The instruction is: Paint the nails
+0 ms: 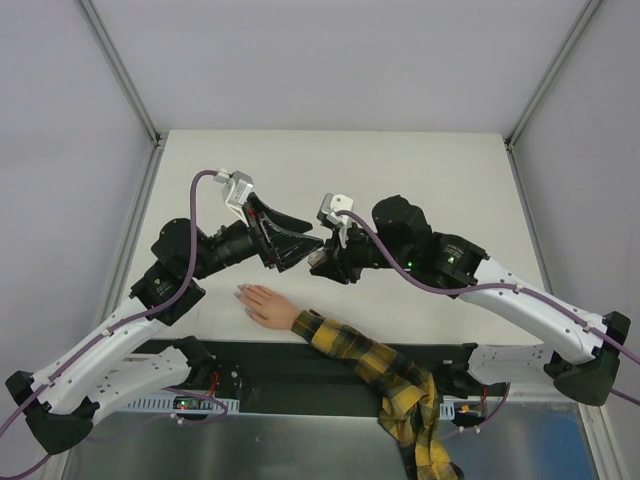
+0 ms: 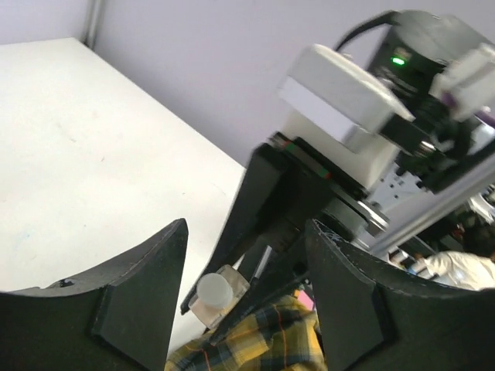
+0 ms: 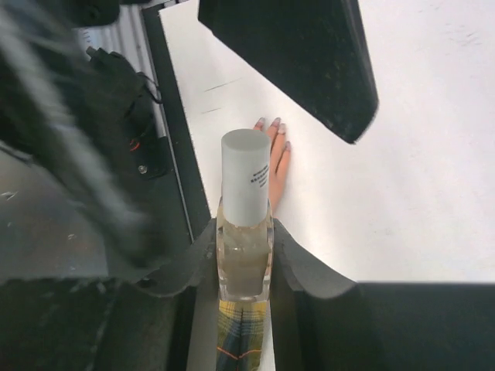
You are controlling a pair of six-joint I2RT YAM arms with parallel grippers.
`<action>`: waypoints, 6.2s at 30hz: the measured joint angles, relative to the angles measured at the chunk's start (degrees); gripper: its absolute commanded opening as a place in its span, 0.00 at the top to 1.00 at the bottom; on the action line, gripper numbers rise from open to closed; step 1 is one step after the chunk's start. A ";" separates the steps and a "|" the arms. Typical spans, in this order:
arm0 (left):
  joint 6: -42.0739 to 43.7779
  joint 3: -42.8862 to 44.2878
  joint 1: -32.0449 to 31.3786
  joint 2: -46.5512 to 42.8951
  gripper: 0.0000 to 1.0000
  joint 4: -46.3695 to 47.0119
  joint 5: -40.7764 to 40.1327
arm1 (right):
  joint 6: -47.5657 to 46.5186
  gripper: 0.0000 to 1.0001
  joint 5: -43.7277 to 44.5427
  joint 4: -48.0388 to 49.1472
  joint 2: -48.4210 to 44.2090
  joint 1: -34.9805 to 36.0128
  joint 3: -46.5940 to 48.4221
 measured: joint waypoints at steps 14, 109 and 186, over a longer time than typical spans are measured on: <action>-1.73 -0.57 0.00 2.43 0.53 -1.25 -5.70 | 0.20 1.00 14.36 1.44 -0.35 2.84 0.33; -9.22 -1.97 -1.84 7.67 0.97 22.64 28.09 | 10.19 1.00 -20.41 6.75 -10.38 1.60 -4.50; 12.85 -1.07 -1.46 0.87 1.00 -16.09 -21.05 | 1.29 0.04 23.85 -2.91 -11.04 4.22 -7.37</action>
